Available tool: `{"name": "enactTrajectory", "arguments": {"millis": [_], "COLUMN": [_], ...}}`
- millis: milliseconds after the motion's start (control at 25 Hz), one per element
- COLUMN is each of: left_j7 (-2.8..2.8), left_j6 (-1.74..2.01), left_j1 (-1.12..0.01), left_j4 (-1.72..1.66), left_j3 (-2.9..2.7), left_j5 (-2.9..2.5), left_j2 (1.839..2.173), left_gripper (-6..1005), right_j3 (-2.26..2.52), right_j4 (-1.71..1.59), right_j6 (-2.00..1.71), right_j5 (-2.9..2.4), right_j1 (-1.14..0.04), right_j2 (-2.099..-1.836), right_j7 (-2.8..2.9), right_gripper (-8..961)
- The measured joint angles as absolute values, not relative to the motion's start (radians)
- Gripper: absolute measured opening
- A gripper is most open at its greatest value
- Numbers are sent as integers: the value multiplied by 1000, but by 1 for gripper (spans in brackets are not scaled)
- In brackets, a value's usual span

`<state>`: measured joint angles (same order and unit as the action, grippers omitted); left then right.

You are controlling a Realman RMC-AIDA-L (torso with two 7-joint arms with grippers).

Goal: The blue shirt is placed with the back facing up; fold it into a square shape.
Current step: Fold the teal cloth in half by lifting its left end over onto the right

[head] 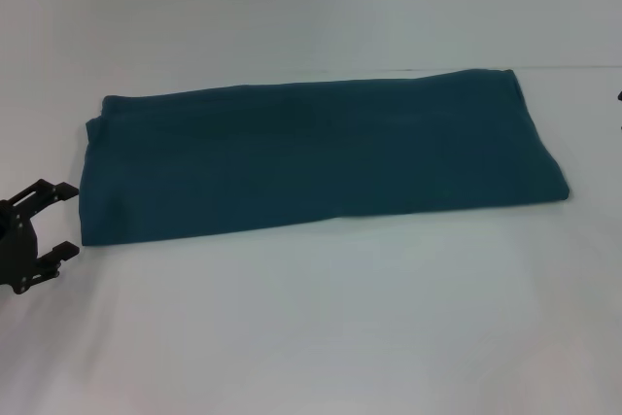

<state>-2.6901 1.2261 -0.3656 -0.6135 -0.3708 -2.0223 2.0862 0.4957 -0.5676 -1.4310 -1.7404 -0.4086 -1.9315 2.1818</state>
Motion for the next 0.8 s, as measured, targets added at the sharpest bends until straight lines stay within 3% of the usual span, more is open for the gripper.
{"name": "enactTrajectory", "arguments": {"millis": [800], "left_j7": [-2712], "left_j6": [1166], "left_j1": [-380], "left_j4": [-592], "left_j3": [-410], "left_j5": [-2022], "left_j2": [2086], "left_gripper": [884], "right_j3": [492], "right_j4": [-567], "right_j6": [-1422], "right_j5": [-1733], "right_j1": [-412], "right_j2": [-1935], "right_j7": [2181], "right_gripper": [747]}}
